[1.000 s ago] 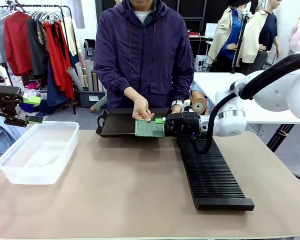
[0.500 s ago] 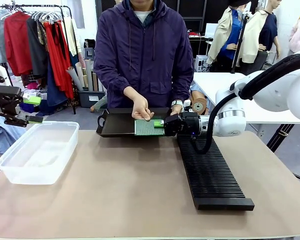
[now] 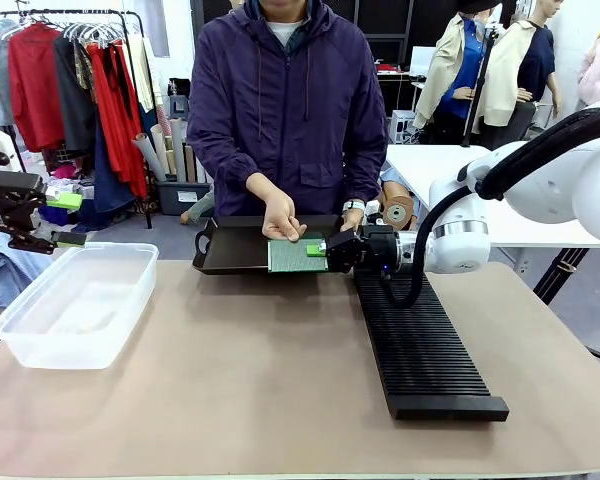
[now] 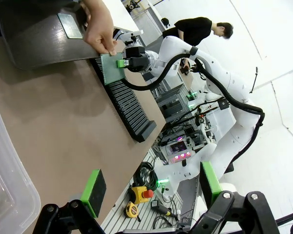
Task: Sort PCBs into racks and boxes based on the side picked up.
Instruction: Pick up the Blank PCB handed by the Human, then if the short side of the Blank PCB is picked up, insert it into the PCB Rack ; if the long side is picked up, place it in the Organizing box.
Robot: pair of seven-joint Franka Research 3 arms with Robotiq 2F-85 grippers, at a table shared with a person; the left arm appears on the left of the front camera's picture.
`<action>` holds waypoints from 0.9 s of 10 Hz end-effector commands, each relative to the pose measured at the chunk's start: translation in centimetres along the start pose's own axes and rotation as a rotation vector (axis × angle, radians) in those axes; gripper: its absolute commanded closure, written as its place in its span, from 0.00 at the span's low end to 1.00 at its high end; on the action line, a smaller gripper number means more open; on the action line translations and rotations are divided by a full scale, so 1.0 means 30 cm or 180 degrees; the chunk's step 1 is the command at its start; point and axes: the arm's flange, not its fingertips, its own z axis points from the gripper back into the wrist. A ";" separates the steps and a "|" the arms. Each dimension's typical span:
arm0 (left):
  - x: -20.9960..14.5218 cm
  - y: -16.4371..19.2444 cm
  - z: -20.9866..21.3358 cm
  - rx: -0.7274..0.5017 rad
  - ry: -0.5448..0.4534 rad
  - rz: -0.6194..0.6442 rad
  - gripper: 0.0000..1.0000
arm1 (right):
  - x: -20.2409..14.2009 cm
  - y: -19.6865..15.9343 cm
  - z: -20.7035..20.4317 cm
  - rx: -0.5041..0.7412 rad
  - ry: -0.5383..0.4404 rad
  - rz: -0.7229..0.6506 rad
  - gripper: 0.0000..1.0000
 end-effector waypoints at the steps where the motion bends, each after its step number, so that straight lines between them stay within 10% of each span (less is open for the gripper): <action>1: 0.000 -0.006 0.002 -0.0035 -0.0012 0.0032 0.00 | 0.001 0.008 0.003 0.0086 -0.0016 0.0048 1.00; 9: 0.000 -0.006 0.002 -0.0035 -0.0012 0.0032 0.00 | 0.001 0.008 0.003 0.0086 -0.0016 0.0048 1.00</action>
